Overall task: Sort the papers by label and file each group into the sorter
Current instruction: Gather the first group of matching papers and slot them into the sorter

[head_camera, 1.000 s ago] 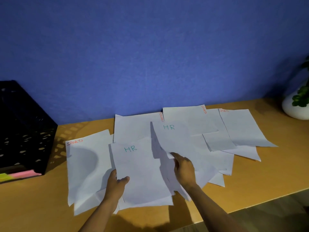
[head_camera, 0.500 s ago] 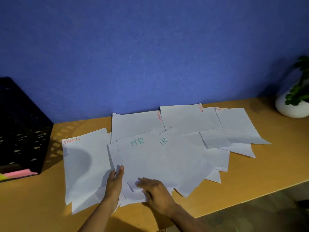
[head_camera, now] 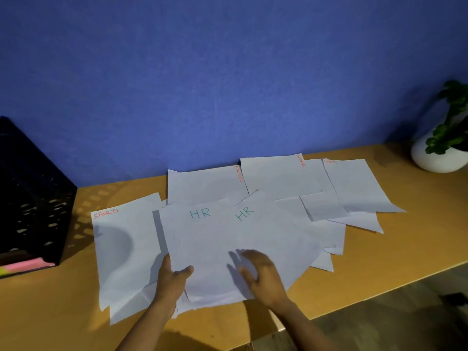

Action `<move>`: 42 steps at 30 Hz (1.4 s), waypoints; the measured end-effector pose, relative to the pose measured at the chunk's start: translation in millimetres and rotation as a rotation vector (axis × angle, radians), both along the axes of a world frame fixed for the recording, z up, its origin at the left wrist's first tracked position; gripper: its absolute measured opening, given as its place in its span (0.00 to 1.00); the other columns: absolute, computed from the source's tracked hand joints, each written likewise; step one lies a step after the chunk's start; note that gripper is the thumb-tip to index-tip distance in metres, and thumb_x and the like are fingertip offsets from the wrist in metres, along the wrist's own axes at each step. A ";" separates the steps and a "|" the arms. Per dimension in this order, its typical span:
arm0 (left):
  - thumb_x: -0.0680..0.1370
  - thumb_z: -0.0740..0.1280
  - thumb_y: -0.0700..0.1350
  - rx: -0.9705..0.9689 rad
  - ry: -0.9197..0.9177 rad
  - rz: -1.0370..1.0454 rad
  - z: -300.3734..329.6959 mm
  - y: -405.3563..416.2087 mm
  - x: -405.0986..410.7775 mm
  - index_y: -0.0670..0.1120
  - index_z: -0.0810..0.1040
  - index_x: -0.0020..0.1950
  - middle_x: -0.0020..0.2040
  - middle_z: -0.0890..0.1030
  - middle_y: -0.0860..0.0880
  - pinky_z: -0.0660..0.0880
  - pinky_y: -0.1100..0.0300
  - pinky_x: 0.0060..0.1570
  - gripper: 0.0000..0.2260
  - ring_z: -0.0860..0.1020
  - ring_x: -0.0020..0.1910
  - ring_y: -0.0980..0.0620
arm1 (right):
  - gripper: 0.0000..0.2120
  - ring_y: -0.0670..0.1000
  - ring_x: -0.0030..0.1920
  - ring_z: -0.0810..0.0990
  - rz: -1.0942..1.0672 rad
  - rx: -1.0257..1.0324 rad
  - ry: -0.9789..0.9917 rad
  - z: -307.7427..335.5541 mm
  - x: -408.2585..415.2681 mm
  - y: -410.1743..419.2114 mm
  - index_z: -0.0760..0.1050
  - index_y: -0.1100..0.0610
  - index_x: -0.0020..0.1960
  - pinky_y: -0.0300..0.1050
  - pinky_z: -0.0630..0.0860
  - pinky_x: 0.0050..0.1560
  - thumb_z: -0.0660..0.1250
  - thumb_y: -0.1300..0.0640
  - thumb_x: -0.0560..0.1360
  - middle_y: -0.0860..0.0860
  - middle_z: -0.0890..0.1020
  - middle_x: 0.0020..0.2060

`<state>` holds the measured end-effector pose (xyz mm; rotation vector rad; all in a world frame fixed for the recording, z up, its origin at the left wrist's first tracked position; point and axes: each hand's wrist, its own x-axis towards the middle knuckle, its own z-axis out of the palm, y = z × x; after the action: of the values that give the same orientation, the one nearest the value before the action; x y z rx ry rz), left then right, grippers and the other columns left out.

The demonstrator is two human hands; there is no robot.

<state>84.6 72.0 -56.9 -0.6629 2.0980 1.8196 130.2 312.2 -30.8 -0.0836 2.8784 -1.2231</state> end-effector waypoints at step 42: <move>0.76 0.70 0.53 0.149 -0.088 0.139 -10.6 -26.8 10.7 0.51 0.64 0.73 0.70 0.73 0.46 0.74 0.48 0.60 0.28 0.74 0.64 0.42 | 0.22 0.47 0.68 0.71 0.481 0.063 -0.257 0.9 1.2 -102.6 0.61 0.43 0.75 0.44 0.68 0.71 0.59 0.50 0.82 0.43 0.70 0.72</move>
<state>95.3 45.2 -67.5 -0.8515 1.8811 1.9584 131.4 209.6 -30.0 -0.5387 2.4679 -0.9680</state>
